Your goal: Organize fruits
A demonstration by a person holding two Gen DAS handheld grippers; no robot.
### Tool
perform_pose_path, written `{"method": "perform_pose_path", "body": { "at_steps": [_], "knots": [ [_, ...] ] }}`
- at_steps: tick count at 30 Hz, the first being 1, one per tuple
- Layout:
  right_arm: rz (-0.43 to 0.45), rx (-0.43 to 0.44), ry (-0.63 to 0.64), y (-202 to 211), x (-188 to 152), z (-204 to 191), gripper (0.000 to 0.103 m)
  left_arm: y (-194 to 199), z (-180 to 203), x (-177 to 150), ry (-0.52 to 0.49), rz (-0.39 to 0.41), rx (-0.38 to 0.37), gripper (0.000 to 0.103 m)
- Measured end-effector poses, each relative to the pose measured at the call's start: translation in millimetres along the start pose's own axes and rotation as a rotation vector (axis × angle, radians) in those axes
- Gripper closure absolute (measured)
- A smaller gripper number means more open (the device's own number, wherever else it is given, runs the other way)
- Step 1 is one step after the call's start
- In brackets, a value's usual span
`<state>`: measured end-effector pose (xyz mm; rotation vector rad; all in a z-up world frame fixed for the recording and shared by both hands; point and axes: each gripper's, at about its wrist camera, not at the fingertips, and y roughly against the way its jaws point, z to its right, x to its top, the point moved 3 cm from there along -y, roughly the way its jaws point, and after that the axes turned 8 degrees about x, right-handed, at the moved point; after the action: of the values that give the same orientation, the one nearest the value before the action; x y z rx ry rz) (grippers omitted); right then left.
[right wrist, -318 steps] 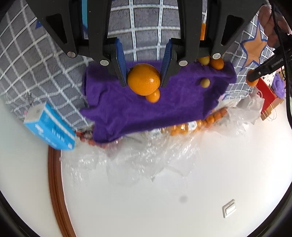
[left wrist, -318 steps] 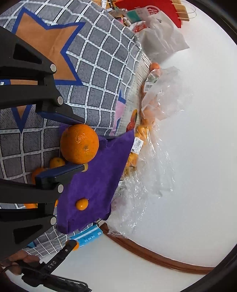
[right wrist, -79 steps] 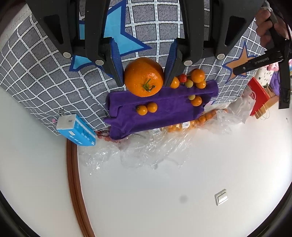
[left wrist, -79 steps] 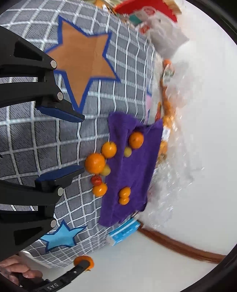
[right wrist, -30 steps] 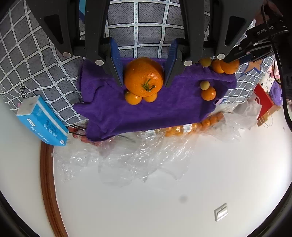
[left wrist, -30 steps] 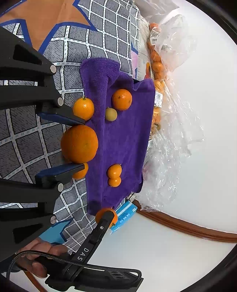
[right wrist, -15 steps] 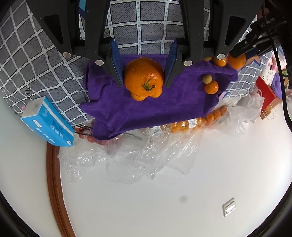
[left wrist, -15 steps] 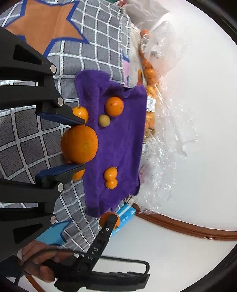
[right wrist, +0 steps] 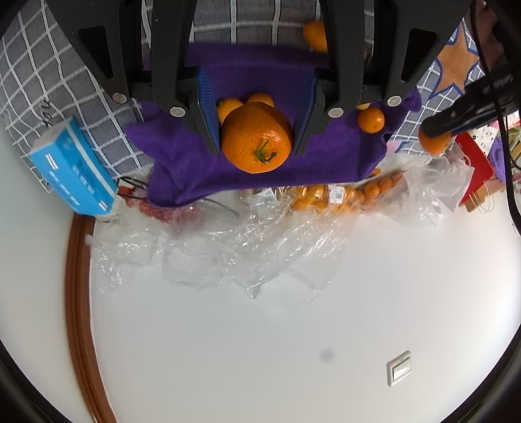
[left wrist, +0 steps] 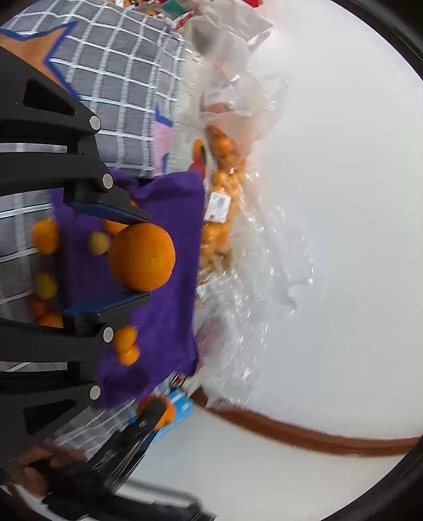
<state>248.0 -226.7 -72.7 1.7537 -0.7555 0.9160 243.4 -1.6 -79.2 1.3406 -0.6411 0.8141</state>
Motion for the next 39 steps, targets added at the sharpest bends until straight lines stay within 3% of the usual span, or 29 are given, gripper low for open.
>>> {"method": "perform_pose_path", "body": {
  "at_steps": [4, 11, 22, 39],
  "knots": [
    [0.004, -0.036, 0.001, -13, -5, 9, 0.059, -30, 3, 6, 0.051, -0.033, -0.017, 0.064],
    [-0.042, -0.053, -0.008, -27, -26, 25, 0.059, -56, 15, -22, 0.024, -0.068, -0.040, 0.064],
    [-0.112, -0.072, -0.024, -40, -37, 35, 0.059, -59, 27, -34, 0.001, -0.038, -0.102, 0.064],
    [-0.215, -0.080, -0.024, -60, -53, 36, 0.059, -72, 25, -37, 0.027, -0.117, -0.134, 0.064]
  ]
}}
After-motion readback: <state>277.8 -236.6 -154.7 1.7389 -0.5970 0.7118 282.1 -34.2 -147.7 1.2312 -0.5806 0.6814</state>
